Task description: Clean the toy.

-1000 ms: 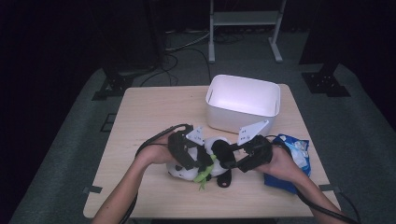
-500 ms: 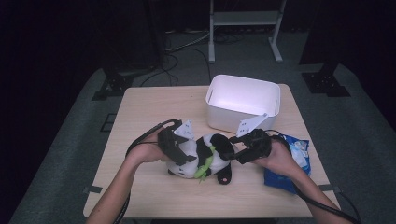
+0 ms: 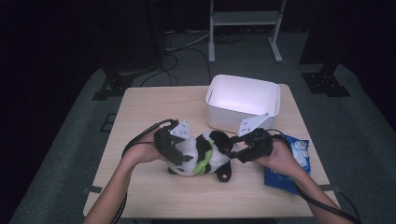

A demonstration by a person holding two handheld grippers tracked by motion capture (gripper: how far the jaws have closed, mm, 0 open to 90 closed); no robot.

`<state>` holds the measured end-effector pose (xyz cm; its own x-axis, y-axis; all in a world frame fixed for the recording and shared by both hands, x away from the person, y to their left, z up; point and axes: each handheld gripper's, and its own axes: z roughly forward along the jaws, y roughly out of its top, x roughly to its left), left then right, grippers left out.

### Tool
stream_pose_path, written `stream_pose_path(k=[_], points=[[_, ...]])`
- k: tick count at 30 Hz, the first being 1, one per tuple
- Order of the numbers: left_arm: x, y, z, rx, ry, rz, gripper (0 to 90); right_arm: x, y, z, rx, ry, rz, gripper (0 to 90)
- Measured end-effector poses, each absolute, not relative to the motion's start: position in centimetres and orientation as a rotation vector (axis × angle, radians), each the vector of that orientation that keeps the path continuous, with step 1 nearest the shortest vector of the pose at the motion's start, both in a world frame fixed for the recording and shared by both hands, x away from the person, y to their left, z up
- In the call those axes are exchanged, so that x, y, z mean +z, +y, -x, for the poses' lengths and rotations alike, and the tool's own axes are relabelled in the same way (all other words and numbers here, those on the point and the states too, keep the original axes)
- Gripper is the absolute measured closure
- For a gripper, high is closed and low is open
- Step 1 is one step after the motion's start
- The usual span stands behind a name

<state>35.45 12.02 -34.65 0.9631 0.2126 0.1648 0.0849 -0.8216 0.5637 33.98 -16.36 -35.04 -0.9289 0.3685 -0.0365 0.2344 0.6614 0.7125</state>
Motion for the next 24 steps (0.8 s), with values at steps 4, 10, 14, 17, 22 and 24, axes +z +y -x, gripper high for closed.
stream_pose_path(k=[4,10,14,17,22,24], points=[[-35.3,12.0,-36.0,0.305,0.227,-2.538,19.7,-35.3,-16.4,-34.3,1.119,2.702,-0.511,40.0],[-36.5,11.5,-36.8,0.336,0.242,-2.555,15.2,-35.7,-16.4,-34.7,1.100,2.698,-0.532,39.6],[-37.0,11.6,-37.6,0.307,0.249,-2.545,16.5,-35.6,-16.6,-34.7,1.107,2.702,-0.539,41.1],[-37.4,11.7,-38.1,0.283,0.259,-2.530,20.7,-35.7,-16.5,-34.7,1.105,2.722,-0.533,41.2],[-37.7,11.5,-38.5,0.243,0.250,-2.530,25.0,-36.3,-15.8,-34.7,1.078,2.757,-0.503,41.2],[-37.8,11.3,-38.6,0.221,0.264,-2.521,26.5,-36.5,-15.5,-34.7,1.073,2.776,-0.498,41.2]])
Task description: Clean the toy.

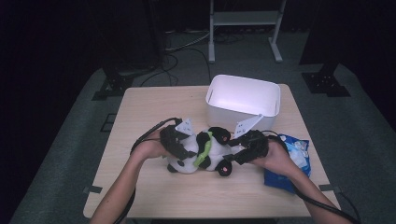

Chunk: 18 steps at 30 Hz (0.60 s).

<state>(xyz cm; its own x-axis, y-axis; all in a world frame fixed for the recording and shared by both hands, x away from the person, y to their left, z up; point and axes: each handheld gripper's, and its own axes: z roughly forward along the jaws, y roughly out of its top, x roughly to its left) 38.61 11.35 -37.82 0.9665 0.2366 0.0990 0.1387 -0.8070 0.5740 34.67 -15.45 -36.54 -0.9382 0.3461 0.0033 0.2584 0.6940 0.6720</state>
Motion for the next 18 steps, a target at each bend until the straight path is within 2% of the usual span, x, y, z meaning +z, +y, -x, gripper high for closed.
stream_pose_path(k=[18], points=[[-38.3,8.8,-38.3,0.114,0.212,-2.506,29.4,-37.3,-14.8,-34.1,1.049,2.835,-0.422,41.5]])
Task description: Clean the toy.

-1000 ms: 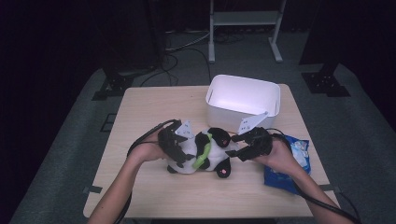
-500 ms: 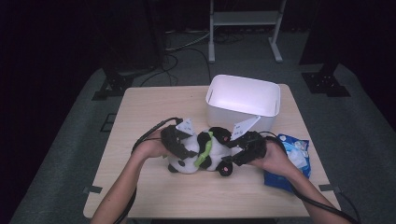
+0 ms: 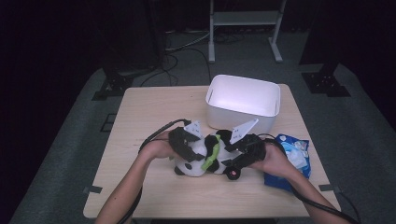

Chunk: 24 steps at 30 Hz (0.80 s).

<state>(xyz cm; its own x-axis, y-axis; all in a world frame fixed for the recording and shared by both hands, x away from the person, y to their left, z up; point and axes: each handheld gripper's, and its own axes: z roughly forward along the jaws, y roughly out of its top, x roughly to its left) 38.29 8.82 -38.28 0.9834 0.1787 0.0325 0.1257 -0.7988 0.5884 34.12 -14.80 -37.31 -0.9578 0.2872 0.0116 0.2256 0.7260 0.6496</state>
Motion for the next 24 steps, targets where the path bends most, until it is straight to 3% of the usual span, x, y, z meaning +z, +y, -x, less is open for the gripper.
stream_pose_path(k=[9,17,24], points=[[-38.2,8.2,-38.2,0.104,0.169,-2.510,29.3,-38.0,-14.4,-34.0,1.025,2.842,-0.400,44.0],[-37.2,8.7,-38.0,0.190,0.192,-2.471,19.5,-38.3,-14.3,-34.8,1.024,2.823,-0.435,46.8],[-36.4,8.7,-36.7,0.221,0.115,-2.490,18.5,-38.1,-14.7,-35.7,1.038,2.781,-0.491,44.2]])
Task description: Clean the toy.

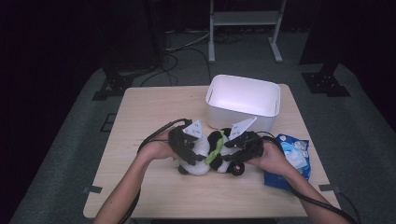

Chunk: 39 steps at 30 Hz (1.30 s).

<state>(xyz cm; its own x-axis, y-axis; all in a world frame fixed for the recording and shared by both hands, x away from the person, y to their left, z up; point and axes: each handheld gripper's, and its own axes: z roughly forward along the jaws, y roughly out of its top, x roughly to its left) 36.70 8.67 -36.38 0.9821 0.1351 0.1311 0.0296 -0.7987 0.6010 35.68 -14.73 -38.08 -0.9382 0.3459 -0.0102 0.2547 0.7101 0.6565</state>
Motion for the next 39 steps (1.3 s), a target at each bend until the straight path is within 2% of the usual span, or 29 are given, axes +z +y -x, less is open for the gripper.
stream_pose_path(k=[4,8,11,14,20,24,34,39], points=[[-37.0,8.5,-36.8,0.238,0.101,-2.516,17.6,-37.6,-15.0,-35.9,1.046,2.765,-0.499,43.4],[-38.2,7.8,-37.1,0.299,0.107,-2.548,9.7,-37.3,-15.3,-35.7,1.038,2.758,-0.507,41.7],[-38.8,7.6,-37.6,0.328,0.131,-2.554,10.0,-37.3,-15.5,-35.7,1.036,2.761,-0.513,41.7],[-38.9,7.9,-38.0,0.319,0.137,-2.539,14.8,-37.4,-15.6,-35.7,1.040,2.765,-0.510,41.6],[-39.1,8.7,-38.2,0.307,0.144,-2.501,36.6,-37.4,-15.5,-35.7,1.044,2.770,-0.504,41.5],[-39.0,9.4,-38.2,0.296,0.150,-2.466,45.9,-37.3,-15.5,-35.7,1.046,2.772,-0.494,41.0],[-38.5,9.6,-36.4,0.151,0.127,-2.458,47.8,-36.3,-15.7,-35.1,1.074,2.770,-0.471,40.4],[-38.3,9.3,-34.7,0.135,0.102,-2.487,47.5,-36.1,-15.6,-34.4,1.075,2.786,-0.439,40.6]])
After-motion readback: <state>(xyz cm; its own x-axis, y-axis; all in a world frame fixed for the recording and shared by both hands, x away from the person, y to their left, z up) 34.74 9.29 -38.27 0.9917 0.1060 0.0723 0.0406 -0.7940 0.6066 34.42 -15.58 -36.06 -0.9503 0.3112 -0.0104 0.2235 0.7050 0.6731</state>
